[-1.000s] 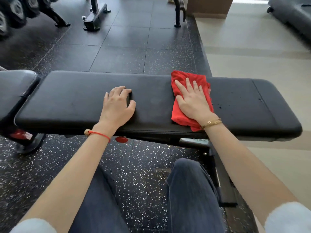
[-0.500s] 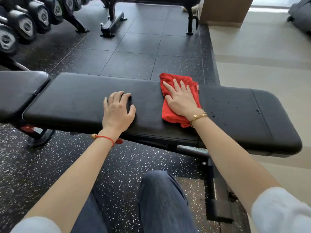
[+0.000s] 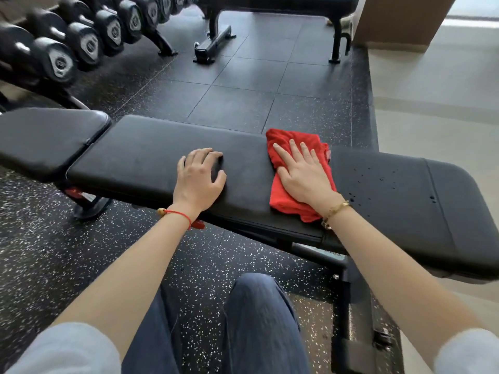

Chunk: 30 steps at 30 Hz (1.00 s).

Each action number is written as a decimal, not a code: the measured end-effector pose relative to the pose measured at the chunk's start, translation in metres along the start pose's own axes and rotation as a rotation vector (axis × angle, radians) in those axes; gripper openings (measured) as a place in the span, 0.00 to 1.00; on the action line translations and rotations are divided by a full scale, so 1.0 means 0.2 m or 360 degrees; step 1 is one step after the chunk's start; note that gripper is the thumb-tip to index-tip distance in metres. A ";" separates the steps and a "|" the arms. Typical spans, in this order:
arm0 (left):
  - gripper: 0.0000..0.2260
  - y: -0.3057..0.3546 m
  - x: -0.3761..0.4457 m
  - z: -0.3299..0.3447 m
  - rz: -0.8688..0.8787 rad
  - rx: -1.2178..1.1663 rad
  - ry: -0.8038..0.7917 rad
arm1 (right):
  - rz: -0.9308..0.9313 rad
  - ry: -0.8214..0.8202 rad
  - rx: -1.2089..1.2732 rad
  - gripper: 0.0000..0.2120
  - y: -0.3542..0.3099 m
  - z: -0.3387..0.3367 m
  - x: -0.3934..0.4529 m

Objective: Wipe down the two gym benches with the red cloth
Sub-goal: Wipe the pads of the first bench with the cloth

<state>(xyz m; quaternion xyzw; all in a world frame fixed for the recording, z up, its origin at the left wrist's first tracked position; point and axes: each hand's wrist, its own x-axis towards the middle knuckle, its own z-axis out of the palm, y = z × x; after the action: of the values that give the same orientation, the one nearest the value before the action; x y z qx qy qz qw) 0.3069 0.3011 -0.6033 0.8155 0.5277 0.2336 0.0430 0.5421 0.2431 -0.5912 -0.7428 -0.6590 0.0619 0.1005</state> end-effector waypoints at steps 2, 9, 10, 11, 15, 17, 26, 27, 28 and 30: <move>0.17 0.00 0.01 0.00 -0.0006 -0.0016 0.0024 | 0.0024 -0.0028 -0.0028 0.27 -0.03 0.00 0.12; 0.18 -0.02 0.01 0.00 -0.0007 -0.0042 0.0041 | -0.0264 -0.0022 0.0033 0.28 -0.17 0.04 -0.02; 0.18 -0.02 0.01 -0.01 -0.0008 -0.0040 0.0033 | -0.0308 -0.0014 0.0039 0.28 -0.16 0.04 -0.08; 0.18 -0.02 0.00 -0.01 -0.0009 -0.0036 0.0028 | -0.0333 0.0005 0.0037 0.28 -0.15 0.05 -0.13; 0.18 -0.02 0.00 -0.01 0.0005 -0.0024 0.0012 | -0.0198 0.0062 0.0025 0.28 -0.05 0.04 -0.21; 0.18 -0.02 0.00 -0.01 -0.0003 -0.0040 0.0020 | -0.0055 0.0094 0.0002 0.28 -0.01 0.04 -0.13; 0.18 -0.04 0.01 0.03 0.0005 -0.0045 0.0075 | -0.0053 0.0005 -0.0004 0.27 -0.24 0.07 0.19; 0.18 -0.04 0.01 0.03 0.0012 -0.0044 0.0085 | -0.0123 0.0006 0.0002 0.28 -0.27 0.08 0.14; 0.18 -0.05 0.01 0.04 0.0022 -0.0043 0.0092 | -0.0176 0.0005 0.0008 0.28 -0.29 0.09 0.09; 0.18 -0.05 0.01 0.04 0.0039 -0.0041 0.0097 | -0.0246 0.0008 0.0010 0.28 -0.28 0.09 -0.01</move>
<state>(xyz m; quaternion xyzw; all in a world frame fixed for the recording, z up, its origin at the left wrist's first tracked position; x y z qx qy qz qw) 0.3017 0.3082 -0.6133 0.8138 0.5157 0.2656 0.0347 0.4833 0.2479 -0.5956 -0.6896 -0.7138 0.0540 0.1091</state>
